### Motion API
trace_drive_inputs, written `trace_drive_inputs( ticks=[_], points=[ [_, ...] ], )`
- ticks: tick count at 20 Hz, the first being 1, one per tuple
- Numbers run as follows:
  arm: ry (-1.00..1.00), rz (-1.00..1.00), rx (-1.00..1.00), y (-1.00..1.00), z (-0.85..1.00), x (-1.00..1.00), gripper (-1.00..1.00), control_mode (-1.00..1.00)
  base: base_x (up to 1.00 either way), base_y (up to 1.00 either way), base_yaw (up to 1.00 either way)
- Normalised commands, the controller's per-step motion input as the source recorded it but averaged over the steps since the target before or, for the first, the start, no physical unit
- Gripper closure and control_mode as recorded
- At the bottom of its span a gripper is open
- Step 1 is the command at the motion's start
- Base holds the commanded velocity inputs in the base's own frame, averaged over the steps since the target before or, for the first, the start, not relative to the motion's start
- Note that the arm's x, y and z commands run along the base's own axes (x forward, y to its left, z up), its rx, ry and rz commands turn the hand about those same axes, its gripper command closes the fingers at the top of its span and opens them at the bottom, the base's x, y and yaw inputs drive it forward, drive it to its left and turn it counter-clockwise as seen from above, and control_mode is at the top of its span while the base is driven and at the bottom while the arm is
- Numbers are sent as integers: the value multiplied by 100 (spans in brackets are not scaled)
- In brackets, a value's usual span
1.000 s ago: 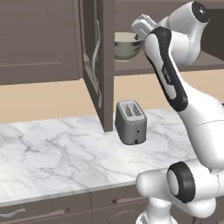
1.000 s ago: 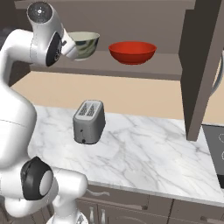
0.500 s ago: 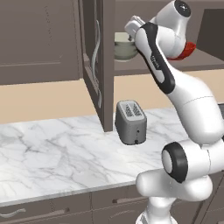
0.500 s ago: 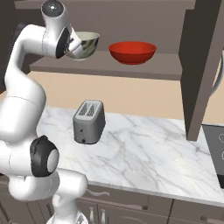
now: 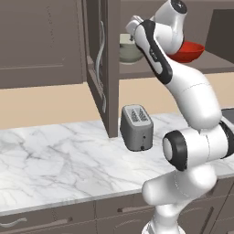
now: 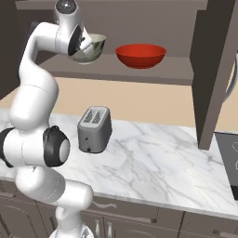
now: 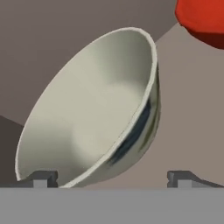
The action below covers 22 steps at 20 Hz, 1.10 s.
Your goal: Pick up the bowls from the cabinet and place each bowl in front of a stool on the dining counter.
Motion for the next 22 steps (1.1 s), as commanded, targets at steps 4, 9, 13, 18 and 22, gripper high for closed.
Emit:
trace_drive_inputs(
  ticks=[4, 9, 13, 18, 22],
  points=[
    [0, -2, -1, 0, -18, 46, -100, -100, 0, 0, 0],
    [1, -3, -2, 0, -26, 41, -100, -100, 0, 0, 0],
    [1, -1, -2, 1, -29, 38, 100, -100, 0, 0, 0],
    [0, 0, 0, 2, -6, 10, 100, -100, 0, 0, 0],
    [0, -3, 0, 0, -2, -44, 100, -100, 0, 0, 0]
  ],
)
